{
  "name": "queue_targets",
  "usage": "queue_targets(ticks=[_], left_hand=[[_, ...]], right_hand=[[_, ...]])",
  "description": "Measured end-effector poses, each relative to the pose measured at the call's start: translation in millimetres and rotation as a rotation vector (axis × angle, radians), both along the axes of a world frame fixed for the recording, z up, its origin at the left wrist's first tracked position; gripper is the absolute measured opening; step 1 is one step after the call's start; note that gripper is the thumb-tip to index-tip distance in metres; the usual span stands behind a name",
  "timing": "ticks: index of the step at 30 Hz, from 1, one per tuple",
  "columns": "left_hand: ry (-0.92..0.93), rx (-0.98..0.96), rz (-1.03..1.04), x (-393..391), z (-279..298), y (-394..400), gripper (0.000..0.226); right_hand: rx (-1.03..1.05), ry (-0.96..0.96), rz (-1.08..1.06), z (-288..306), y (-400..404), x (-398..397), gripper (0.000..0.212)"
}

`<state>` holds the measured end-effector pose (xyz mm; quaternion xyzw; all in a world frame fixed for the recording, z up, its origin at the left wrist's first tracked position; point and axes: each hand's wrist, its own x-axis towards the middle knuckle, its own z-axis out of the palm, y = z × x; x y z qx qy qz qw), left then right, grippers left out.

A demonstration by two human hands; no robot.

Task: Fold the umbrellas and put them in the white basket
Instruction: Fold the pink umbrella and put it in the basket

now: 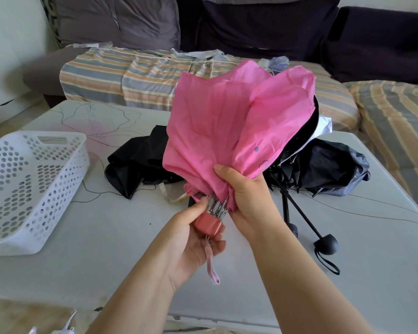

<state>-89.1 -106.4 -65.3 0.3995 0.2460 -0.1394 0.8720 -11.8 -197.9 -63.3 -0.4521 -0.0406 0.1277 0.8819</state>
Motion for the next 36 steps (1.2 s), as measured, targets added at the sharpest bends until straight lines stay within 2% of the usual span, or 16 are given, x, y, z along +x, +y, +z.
queue_targets(ticks=[3, 7, 10, 14, 18, 23, 29, 36], left_hand=[[0.008, -0.05, -0.052, -2, 1, 3, 0.027], [0.003, 0.007, 0.05, -1, -4, -2, 0.025], [-0.025, 0.034, 0.072, -1, -6, -7, 0.028], [-0.11, 0.037, -0.002, -3, -8, -4, 0.033], [-0.167, 0.232, -0.086, -5, -15, 3, 0.028], [-0.289, 0.555, -0.041, -7, -23, -4, 0.013], [-0.4, 0.642, 0.004, -5, -26, -4, 0.012], [-0.444, 0.674, -0.029, -4, -27, -2, 0.019]], right_hand=[[-0.033, -0.025, 0.02, 4, -3, -2, 0.052], [-0.075, -0.043, 0.028, 4, 0, -4, 0.046], [-0.078, -0.019, -0.054, 2, 3, -2, 0.046], [-0.067, 0.034, -0.137, 0, -1, 3, 0.05], [-0.07, 0.033, -0.164, -1, -7, 8, 0.052], [-0.118, -0.031, -0.212, -3, -3, 6, 0.063], [-0.126, -0.067, -0.207, -6, -5, 6, 0.04], [-0.13, -0.04, -0.148, -8, -2, 1, 0.056]])
